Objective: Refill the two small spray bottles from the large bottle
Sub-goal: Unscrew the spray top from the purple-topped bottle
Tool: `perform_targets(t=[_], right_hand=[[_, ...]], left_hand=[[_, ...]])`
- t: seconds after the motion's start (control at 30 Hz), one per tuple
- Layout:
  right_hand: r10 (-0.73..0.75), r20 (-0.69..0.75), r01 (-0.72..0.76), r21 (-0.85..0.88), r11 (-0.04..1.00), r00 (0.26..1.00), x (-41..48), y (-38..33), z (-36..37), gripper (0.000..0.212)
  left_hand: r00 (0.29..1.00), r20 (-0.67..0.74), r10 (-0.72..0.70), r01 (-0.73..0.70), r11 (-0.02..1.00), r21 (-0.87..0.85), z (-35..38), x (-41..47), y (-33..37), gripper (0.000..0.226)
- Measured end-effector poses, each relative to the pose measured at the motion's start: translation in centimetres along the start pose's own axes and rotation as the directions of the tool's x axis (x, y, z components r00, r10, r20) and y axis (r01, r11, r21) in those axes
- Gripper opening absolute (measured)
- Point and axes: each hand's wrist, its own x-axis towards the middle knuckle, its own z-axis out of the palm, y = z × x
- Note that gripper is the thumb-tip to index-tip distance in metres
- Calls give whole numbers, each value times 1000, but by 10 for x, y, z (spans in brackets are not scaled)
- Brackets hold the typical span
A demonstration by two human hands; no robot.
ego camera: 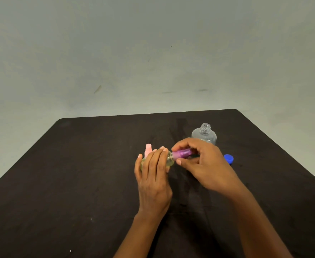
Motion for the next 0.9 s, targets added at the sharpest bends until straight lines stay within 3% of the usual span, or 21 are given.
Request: perform_targets(t=[0.13,0.4,0.53,0.7,0.83,0.9], right_hand=[[33,-18,-32,55,998,999,1,1,1,32],[18,8,-18,23,1000,1000,-2,2,2,9],[-29,17,29,1,1000,999,-1,3,1,27],[47,-15,-46,72,996,999,-2,2,6,34],[42,-2,-42,74,996,999,-3,4,6,12],[9,13,-10,27,1000,1000,-3,3,3,14]], left_hand=[[1000,-6,2,-3,1000,-15,1,0,1,40],[1000,4,11,-11,1000,1,2,-1,-1,43],[1000,-8,10,-10,1000,-4,1,0,0,41],[1000,-16,21,-21,1000,-10,2,-1,0,41],[1000,-4,21,-21,1000,-2,2,-1,-1,41],[1000,0,19,-19,1000,-2,2,-1,-1,40]])
